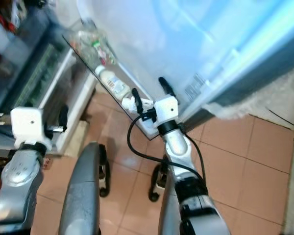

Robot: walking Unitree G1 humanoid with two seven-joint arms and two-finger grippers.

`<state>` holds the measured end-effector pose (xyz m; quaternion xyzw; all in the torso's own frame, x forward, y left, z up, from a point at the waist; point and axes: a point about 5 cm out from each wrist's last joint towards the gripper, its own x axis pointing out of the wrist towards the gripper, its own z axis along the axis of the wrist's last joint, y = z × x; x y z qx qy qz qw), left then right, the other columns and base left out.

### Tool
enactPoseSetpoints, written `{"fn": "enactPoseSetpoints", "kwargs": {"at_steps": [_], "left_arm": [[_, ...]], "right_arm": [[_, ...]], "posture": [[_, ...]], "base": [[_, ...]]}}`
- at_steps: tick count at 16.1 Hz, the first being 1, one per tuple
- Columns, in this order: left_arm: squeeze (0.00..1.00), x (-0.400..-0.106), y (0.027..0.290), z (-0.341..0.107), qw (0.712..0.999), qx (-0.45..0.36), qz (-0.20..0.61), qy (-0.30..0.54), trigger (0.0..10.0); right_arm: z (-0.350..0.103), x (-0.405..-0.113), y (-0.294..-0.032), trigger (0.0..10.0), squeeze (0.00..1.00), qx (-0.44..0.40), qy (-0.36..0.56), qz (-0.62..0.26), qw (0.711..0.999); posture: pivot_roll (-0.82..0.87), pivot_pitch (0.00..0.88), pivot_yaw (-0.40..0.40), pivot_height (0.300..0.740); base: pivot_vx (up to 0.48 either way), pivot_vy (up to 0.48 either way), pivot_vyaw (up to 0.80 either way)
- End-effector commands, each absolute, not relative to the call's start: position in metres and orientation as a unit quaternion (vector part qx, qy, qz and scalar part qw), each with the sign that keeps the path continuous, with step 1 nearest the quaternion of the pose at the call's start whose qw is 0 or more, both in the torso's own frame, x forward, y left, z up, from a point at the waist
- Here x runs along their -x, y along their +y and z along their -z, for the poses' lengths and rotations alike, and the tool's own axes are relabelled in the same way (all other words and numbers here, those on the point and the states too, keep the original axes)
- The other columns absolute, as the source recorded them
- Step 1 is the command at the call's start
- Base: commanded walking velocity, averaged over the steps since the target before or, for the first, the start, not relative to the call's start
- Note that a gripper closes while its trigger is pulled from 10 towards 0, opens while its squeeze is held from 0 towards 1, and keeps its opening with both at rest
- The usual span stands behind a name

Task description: Restocking fridge

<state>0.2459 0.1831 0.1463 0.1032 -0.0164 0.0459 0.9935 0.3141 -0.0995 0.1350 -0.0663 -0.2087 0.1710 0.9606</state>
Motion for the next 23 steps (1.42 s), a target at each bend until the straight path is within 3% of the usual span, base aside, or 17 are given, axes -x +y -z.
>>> {"fn": "enactPoseSetpoints", "kwargs": {"at_steps": [1, 3, 8, 11, 13, 14, 23], "left_arm": [[0.0, -0.243, 0.185, -0.138, 0.993, -0.108, -0.046, -0.001, 10.0], [0.0, -0.243, 0.18, -0.131, 0.994, -0.099, -0.037, -0.001, 10.0], [0.0, -0.252, 0.177, -0.13, 0.996, -0.087, -0.034, -0.011, 10.0], [0.0, -0.254, 0.175, -0.126, 0.995, -0.097, -0.029, -0.014, 10.0], [0.0, -0.254, 0.173, -0.123, 0.996, -0.085, -0.026, -0.01, 10.0], [0.0, -0.255, 0.171, -0.123, 0.996, -0.087, -0.02, -0.011, 10.0], [0.0, -0.258, 0.168, -0.122, 0.996, -0.086, -0.018, -0.018, 10.0]], "right_arm": [[-0.14, -0.311, -0.111, 10.0, 1.0, 0.066, -0.218, -0.138, 0.964], [-0.139, -0.298, -0.129, 10.0, 1.0, 0.065, -0.199, -0.113, 0.971], [-0.14, -0.291, -0.138, 10.0, 1.0, 0.085, -0.183, -0.111, 0.973], [-0.142, -0.289, -0.142, 10.0, 0.89, 0.101, -0.173, -0.111, 0.973], [-0.138, -0.29, -0.141, 10.0, 0.25, 0.096, -0.149, -0.108, 0.978], [-0.14, -0.29, -0.136, 10.0, 0.0, 0.1, -0.156, -0.119, 0.976], [-0.143, -0.294, -0.133, 10.0, 0.0, 0.086, -0.144, -0.129, 0.977]], "posture": [[0.16, 0.226, -0.002, 0.631], [0.14, 0.182, -0.001, 0.631], [0.12, 0.122, -0.009, 0.631], [0.11, 0.113, -0.009, 0.631], [0.11, 0.108, -0.009, 0.631], [0.1, 0.1, -0.007, 0.631], [0.1, 0.098, -0.01, 0.631]], "base": [[0.0, 0.0, 0.0], [0.0, 0.0, 0.0], [0.0, 0.0, 0.0], [0.0, 0.0, 0.0], [0.0, 0.0, 0.0], [0.0, 0.0, 0.0], [-0.029, 0.0, 0.0]]}}
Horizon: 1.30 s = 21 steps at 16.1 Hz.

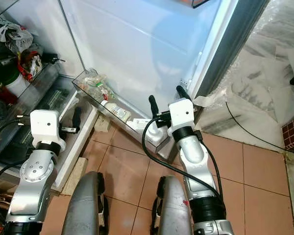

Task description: Restocking fridge

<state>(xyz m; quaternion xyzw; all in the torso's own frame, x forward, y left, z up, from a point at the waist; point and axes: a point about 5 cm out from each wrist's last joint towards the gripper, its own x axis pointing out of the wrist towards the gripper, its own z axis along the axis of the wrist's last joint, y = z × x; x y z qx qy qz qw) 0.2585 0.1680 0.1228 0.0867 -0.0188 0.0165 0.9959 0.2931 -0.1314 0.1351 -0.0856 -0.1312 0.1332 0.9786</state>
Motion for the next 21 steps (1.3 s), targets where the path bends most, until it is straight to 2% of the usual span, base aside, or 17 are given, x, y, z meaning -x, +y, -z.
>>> {"fn": "enactPoseSetpoints", "kwargs": {"at_steps": [1, 8, 10, 13, 21], "left_arm": [[0.0, -0.258, 0.167, -0.121, 0.996, -0.086, -0.017, -0.018, 10.0], [0.0, -0.259, 0.168, -0.122, 0.996, -0.088, -0.017, -0.019, 10.0], [0.0, -0.26, 0.168, -0.122, 0.996, -0.087, -0.017, -0.019, 10.0], [0.0, -0.261, 0.169, -0.122, 0.996, -0.086, -0.017, -0.021, 10.0], [0.0, -0.263, 0.168, -0.124, 0.996, -0.083, -0.012, -0.026, 10.0]], "right_arm": [[-0.143, -0.294, -0.133, 10.0, 0.0, 0.086, -0.144, -0.129, 0.977], [-0.146, -0.293, -0.128, 10.0, 0.0, 0.072, -0.147, -0.147, 0.975], [-0.144, -0.295, -0.126, 10.0, 0.0, 0.092, -0.138, -0.134, 0.977], [-0.147, -0.295, -0.122, 10.0, 0.0, 0.074, -0.143, -0.153, 0.975], [-0.15, -0.299, -0.119, 10.0, 0.0, 0.052, -0.142, -0.157, 0.976]], "posture": [[0.1, 0.099, -0.009, 0.631], [0.1, 0.103, -0.005, 0.631], [0.11, 0.101, -0.004, 0.631], [0.11, 0.096, -0.001, 0.631], [0.11, 0.093, 0.003, 0.721]], "base": [[-0.277, 0.0, 0.0], [-0.277, 0.0, 0.0], [-0.251, 0.0, 0.0], [0.0, 0.0, 0.0], [0.0, 0.0, 0.0]]}}
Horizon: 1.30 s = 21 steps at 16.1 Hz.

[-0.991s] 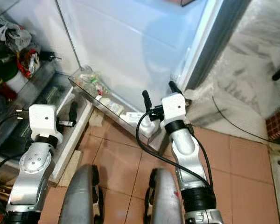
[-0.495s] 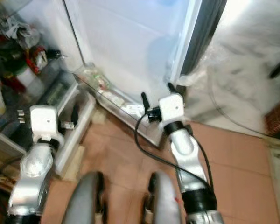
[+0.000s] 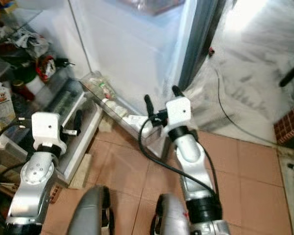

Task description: Restocking fridge

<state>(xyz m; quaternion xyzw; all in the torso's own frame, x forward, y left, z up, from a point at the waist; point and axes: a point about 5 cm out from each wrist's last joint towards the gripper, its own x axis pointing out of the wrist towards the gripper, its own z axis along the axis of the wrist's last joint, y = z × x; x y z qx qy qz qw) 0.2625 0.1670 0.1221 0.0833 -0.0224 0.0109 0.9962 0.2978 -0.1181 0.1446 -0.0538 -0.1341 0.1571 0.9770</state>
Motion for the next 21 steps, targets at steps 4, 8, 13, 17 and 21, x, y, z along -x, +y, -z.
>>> {"fn": "enactPoseSetpoints", "kwargs": {"at_steps": [4, 8, 13, 17, 21], "left_arm": [[0.0, -0.262, 0.171, -0.125, 0.996, -0.086, -0.018, -0.028, 10.0], [0.0, -0.258, 0.172, -0.126, 0.996, -0.08, -0.026, -0.033, 10.0], [0.0, -0.257, 0.17, -0.124, 0.994, -0.092, -0.046, -0.031, 10.0], [0.0, -0.261, 0.168, -0.124, 0.995, -0.085, -0.04, -0.03, 10.0], [0.0, -0.261, 0.166, -0.123, 0.995, -0.086, -0.034, -0.028, 10.0]], "right_arm": [[-0.149, -0.298, -0.118, 10.0, 0.0, 0.05, -0.139, -0.166, 0.975], [-0.148, -0.296, -0.119, 10.0, 0.0, 0.05, -0.136, -0.175, 0.974], [-0.146, -0.294, -0.12, 10.0, 0.0, 0.051, -0.132, -0.18, 0.973], [-0.143, -0.287, -0.115, 10.0, 0.0, 0.044, -0.123, -0.21, 0.969], [-0.142, -0.284, -0.111, 10.0, 0.0, 0.043, -0.12, -0.223, 0.967]], "posture": [[0.11, 0.097, 0.005, 0.74], [0.11, 0.102, 0.005, 0.74], [0.1, 0.098, 0.006, 0.74], [0.1, 0.089, 0.006, 0.74], [0.09, 0.089, 0.005, 0.74]], "base": [[0.0, 0.0, 0.0], [0.0, 0.0, 0.0], [0.0, 0.0, 0.0], [-0.142, 0.0, 0.0], [-0.244, 0.0, 0.0]]}}
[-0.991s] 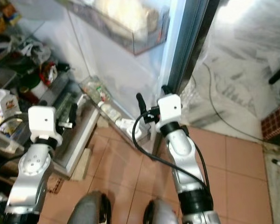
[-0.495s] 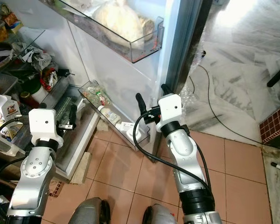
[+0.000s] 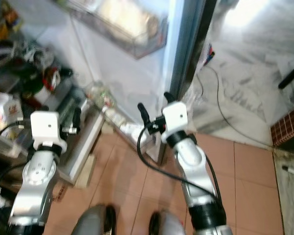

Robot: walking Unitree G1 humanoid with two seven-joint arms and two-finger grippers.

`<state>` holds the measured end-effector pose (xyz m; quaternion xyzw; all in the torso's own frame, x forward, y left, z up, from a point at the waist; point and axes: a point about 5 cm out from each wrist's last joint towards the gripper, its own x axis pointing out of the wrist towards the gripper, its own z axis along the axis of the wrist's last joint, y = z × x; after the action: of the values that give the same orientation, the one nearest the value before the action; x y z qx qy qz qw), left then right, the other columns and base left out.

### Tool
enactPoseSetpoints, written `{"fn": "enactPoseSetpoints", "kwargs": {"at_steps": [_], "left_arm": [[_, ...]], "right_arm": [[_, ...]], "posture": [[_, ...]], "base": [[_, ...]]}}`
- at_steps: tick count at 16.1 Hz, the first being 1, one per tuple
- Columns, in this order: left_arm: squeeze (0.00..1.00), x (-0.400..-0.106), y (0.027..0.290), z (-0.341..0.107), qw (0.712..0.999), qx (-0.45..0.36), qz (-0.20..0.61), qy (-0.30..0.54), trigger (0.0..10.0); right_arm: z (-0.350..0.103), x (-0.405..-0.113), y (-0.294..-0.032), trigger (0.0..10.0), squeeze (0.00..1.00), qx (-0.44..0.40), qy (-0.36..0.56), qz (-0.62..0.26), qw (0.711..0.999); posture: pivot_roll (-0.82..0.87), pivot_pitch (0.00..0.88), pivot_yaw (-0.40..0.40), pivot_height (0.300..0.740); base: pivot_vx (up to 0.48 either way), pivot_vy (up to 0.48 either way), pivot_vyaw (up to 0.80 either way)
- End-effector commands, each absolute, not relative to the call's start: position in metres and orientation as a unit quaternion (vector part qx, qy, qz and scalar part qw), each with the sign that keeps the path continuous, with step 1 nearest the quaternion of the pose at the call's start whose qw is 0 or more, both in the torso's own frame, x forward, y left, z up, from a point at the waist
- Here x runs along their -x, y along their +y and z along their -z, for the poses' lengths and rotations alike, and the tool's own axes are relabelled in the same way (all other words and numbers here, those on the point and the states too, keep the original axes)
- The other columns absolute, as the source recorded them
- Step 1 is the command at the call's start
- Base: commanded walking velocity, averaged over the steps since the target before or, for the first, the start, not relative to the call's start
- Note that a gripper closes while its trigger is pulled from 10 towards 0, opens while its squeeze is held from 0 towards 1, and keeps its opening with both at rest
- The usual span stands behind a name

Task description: Restocking fridge

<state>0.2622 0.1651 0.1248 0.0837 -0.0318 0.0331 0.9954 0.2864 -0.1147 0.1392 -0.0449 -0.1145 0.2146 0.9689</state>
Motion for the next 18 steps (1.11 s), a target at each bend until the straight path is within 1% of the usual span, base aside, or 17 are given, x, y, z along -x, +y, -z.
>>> {"fn": "enactPoseSetpoints", "kwargs": {"at_steps": [1, 3, 7, 10, 16, 17, 18], "left_arm": [[0.0, -0.261, 0.165, -0.122, 0.995, -0.087, -0.031, -0.027, 10.0], [0.0, -0.26, 0.166, -0.122, 0.995, -0.091, -0.035, -0.024, 10.0], [0.0, -0.261, 0.171, -0.123, 0.994, -0.098, -0.032, -0.026, 10.0], [0.0, -0.262, 0.172, -0.124, 0.994, -0.102, -0.033, -0.029, 10.0], [0.0, -0.262, 0.172, -0.121, 0.994, -0.101, -0.037, -0.023, 10.0], [0.0, -0.262, 0.173, -0.121, 0.994, -0.1, -0.039, -0.023, 10.0], [0.0, -0.262, 0.173, -0.121, 0.994, -0.096, -0.039, -0.024, 10.0]], "right_arm": [[-0.144, -0.283, -0.112, 10.0, 0.0, 0.042, -0.125, -0.226, 0.965], [-0.142, -0.284, -0.116, 10.0, 0.0, 0.056, -0.123, -0.214, 0.968], [-0.142, -0.291, -0.124, 10.0, 0.0, 0.073, -0.121, -0.159, 0.977], [-0.143, -0.292, -0.126, 10.0, 0.0, 0.078, -0.125, -0.148, 0.978], [-0.145, -0.297, -0.132, 10.0, 0.0, 0.096, -0.133, -0.141, 0.976], [-0.147, -0.296, -0.129, 10.0, 0.0, 0.125, -0.149, -0.157, 0.968], [-0.147, -0.296, -0.129, 10.0, 0.0, 0.131, -0.152, -0.16, 0.967]], "posture": [[0.09, 0.092, 0.005, 0.74], [0.1, 0.095, 0.005, 0.74], [0.1, 0.098, 0.005, 0.74], [0.1, 0.101, 0.006, 0.74], [0.1, 0.1, -0.002, 0.74], [0.1, 0.1, -0.005, 0.74], [0.1, 0.101, -0.006, 0.74]], "base": [[0.0, 0.0, 0.0], [0.0, 0.0, 0.0], [0.0, 0.0, 0.0], [0.0, 0.0, 0.0], [0.0, -0.354, 0.0], [0.0, -0.412, 0.0], [0.0, -0.416, 0.0]]}}
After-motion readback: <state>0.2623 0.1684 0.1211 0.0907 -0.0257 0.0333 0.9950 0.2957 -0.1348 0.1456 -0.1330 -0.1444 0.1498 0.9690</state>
